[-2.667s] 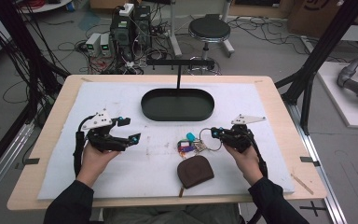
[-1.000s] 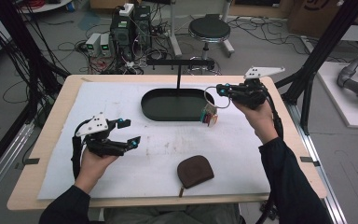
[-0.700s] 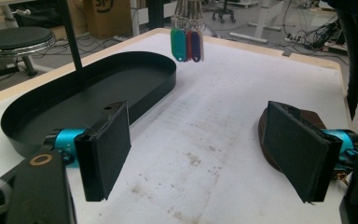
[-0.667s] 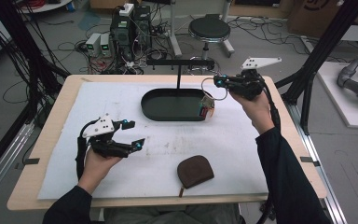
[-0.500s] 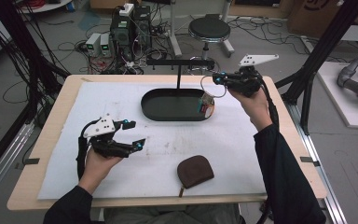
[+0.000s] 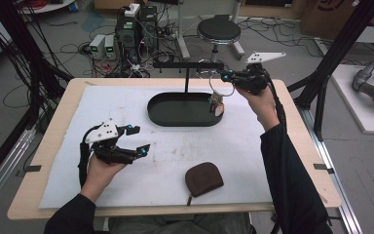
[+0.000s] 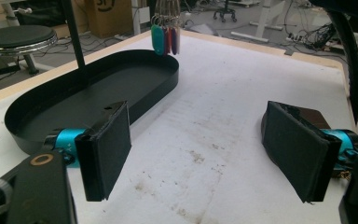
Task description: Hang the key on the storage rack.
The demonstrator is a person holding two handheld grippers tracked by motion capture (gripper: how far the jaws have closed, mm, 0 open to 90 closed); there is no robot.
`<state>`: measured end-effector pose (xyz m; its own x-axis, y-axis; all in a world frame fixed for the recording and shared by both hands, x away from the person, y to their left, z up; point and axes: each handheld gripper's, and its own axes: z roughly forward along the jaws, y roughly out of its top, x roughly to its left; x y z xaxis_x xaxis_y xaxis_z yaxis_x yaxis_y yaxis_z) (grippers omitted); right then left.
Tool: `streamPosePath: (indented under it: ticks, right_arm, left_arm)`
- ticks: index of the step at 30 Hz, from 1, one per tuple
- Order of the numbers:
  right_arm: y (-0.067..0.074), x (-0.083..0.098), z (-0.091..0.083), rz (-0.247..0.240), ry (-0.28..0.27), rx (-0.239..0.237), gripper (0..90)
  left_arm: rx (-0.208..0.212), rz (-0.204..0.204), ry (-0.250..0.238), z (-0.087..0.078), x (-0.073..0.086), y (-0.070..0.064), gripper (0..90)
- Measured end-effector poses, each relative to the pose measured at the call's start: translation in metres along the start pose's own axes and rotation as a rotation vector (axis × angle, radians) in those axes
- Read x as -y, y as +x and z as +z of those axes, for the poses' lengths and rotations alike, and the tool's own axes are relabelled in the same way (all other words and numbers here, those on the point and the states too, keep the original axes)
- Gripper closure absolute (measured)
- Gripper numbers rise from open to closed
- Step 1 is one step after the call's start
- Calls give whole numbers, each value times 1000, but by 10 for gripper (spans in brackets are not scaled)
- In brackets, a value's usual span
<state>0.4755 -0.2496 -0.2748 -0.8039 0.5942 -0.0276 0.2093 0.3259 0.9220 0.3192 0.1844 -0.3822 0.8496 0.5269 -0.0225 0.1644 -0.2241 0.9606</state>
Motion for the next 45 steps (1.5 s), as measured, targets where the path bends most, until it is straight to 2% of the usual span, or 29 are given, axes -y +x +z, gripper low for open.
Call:
streamPosePath:
  ticks: [4,8,11,19,25,34,45]
  right_arm:
    - [-2,-4,6,-2,16,2,879]
    - [-6,-7,10,3,-3,-1,879]
    - [-8,-7,12,7,9,7,879]
    - [-17,-2,22,31,35,23,880]
    - [-22,0,24,45,35,32,879]
    - [-35,6,28,93,43,55,880]
    - [-40,9,34,95,50,64,880]
  left_arm:
    - [-1,-6,1,0,1,1,237]
    - [5,-5,6,1,2,1,238]
    - [4,-5,8,0,2,1,239]
    - [-3,-6,4,-2,3,2,240]
    - [1,-10,5,-2,4,3,240]
    - [8,-9,14,-2,6,4,239]
    - [12,-14,13,-2,7,5,239]
